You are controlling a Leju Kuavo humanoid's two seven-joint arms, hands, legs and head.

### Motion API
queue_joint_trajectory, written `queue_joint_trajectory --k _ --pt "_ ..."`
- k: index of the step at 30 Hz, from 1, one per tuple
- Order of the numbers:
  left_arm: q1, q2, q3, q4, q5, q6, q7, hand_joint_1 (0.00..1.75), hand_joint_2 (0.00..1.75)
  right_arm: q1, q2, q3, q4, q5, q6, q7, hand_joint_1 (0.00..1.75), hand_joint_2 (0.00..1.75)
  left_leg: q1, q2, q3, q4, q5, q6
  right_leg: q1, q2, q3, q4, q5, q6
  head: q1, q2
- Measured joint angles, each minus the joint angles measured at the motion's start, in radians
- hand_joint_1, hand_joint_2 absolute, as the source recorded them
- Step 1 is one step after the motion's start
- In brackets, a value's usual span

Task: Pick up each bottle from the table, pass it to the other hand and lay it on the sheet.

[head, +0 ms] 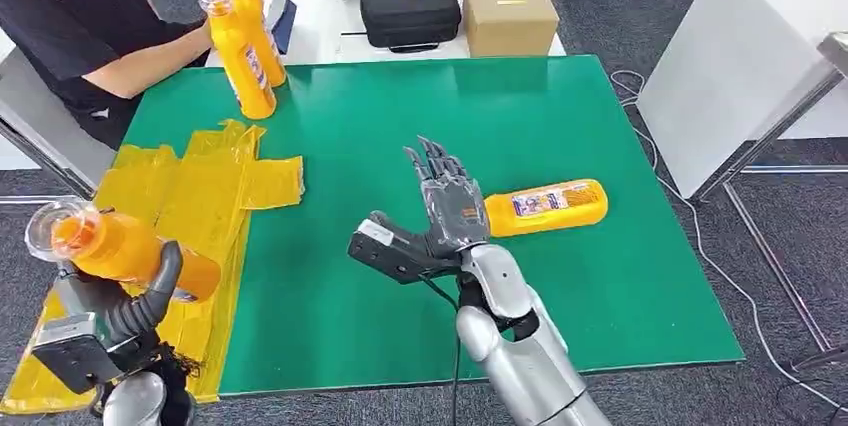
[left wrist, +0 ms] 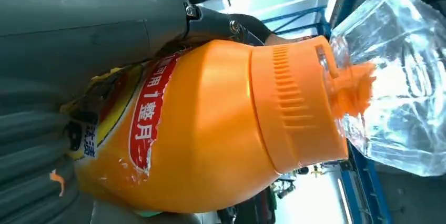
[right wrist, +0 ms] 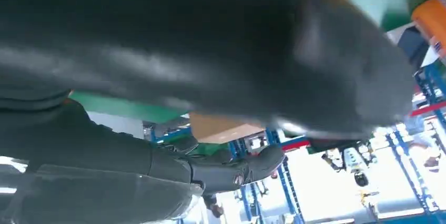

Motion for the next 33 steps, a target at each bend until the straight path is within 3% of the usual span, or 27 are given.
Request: queue_joint_trajectory --k 11,16,23,33 --pt "-0.029 0.023 -0.018 0.033 -0.108 0.066 0.006 1.75 1.75 0.012 -0.003 -0.022 -0.024 -0.012 0.038 -0.011 0.0 0.0 0.0 -0.001 0.0 0.0 0.0 0.0 0.0 0.0 0.0 0.0 0.0 0.0 0.0 0.0" --pt "-0.092 0.058 -0.029 0.184 -0.44 0.227 -0.033 1.75 1.75 -0.022 -0.009 -0.022 -0.001 -0.059 0.044 -0.022 0.0 0.0 0.0 0.0 0.0 0.0 0.001 0.0 0.0 0.0 0.001 0.0 0.001 0.001 0.0 0.0" --pt "-0.137 0.045 0.027 0.329 -0.974 0.242 -0.038 1.75 1.75 -0.062 -0.021 -0.014 0.032 -0.108 0.059 -0.037 0.0 0.0 -0.001 0.0 0.0 0.0 0.001 0.001 0.0 0.001 0.001 0.0 0.001 0.001 0.0 0.0" --pt "-0.132 0.047 0.135 0.433 -1.132 0.244 -0.038 1.75 1.75 -0.096 -0.033 0.017 0.084 -0.134 0.066 -0.054 0.0 0.0 0.0 0.0 -0.001 0.0 0.001 0.001 0.0 0.0 0.0 0.0 0.001 0.001 0.0 0.0"
